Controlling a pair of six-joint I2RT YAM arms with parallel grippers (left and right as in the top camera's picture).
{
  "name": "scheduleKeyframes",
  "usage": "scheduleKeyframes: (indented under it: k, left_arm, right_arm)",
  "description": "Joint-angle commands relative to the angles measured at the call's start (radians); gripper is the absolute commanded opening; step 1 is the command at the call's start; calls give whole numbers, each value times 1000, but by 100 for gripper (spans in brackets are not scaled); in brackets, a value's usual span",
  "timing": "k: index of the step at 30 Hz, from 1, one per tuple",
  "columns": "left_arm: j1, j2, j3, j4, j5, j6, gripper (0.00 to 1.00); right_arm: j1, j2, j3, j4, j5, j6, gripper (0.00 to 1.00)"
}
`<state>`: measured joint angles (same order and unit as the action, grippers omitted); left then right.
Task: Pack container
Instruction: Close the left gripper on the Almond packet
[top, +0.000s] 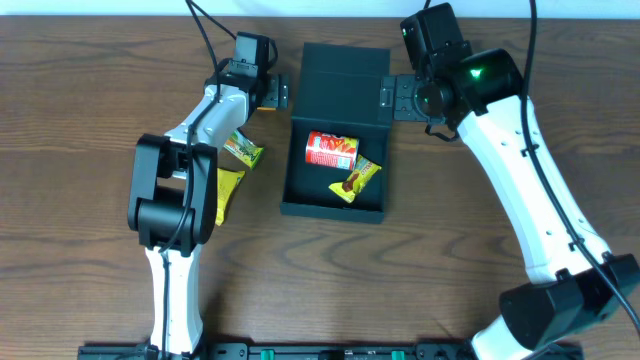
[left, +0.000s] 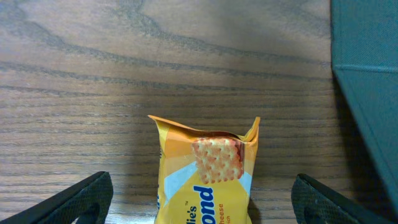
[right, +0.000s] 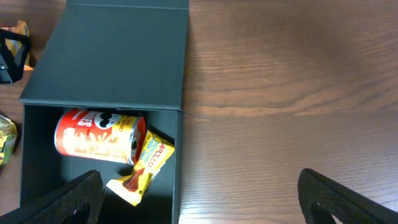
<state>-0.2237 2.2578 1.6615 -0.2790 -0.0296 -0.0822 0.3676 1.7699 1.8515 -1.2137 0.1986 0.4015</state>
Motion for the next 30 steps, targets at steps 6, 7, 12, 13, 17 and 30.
scheduleKeyframes:
  k: [6,7,12,13,17,30]
  left_arm:
    - [3,39,11,8,4,-11,88]
    - [3,39,11,8,4,-11,86]
    - [6,39,11,8,3,-12,71]
    - [6,39,11,8,3,-11,69]
    - [8,39,11,7,3,-11,58]
    - [7,31,11,2,4,-34,43]
  right_arm:
    - [-8,0,1,-6,11,9,99]
    - [-8,0,1,-6,11,10,99]
    - [-8,0,1,-6,11,9,99]
    - [-8,0,1,-7,11,10,99]
    - [-8,0,1,-10,11,9,99]
    - [-8,0,1,-11,11,9,99]
